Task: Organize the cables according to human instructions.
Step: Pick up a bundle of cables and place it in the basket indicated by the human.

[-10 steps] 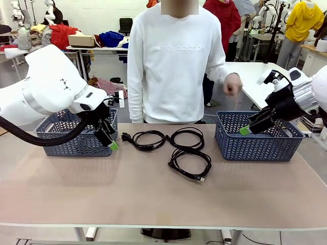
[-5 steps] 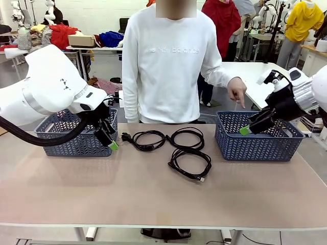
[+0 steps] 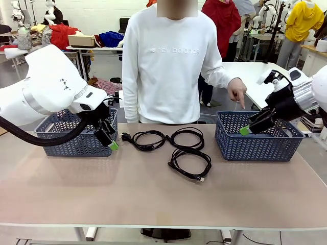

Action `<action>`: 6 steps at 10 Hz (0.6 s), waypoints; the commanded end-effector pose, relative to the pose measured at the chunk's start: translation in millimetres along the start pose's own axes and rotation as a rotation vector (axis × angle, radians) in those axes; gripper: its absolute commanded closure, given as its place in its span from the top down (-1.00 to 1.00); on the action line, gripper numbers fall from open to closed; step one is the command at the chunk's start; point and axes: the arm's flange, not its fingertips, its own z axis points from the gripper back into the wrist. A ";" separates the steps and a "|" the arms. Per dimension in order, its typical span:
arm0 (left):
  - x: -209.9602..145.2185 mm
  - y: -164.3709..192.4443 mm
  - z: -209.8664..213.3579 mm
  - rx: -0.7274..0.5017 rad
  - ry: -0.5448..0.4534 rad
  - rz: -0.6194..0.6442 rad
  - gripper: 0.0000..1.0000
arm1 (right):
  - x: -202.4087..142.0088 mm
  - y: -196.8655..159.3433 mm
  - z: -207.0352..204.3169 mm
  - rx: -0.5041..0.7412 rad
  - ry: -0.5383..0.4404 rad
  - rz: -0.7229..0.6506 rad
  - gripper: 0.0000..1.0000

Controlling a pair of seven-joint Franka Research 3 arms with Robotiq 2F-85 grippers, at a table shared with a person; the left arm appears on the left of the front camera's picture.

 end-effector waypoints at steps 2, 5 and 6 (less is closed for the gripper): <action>1.2 2.8 1.7 -0.011 0.005 0.005 1.00 | 10.6 4.9 -5.9 0.005 0.051 0.017 1.00; 1.2 2.8 1.7 -0.011 0.005 0.005 1.00 | 47.6 24.2 -30.1 0.026 0.191 0.081 1.00; 1.2 2.8 1.7 -0.011 0.005 0.005 1.00 | 59.3 31.5 -40.8 0.027 0.230 0.096 1.00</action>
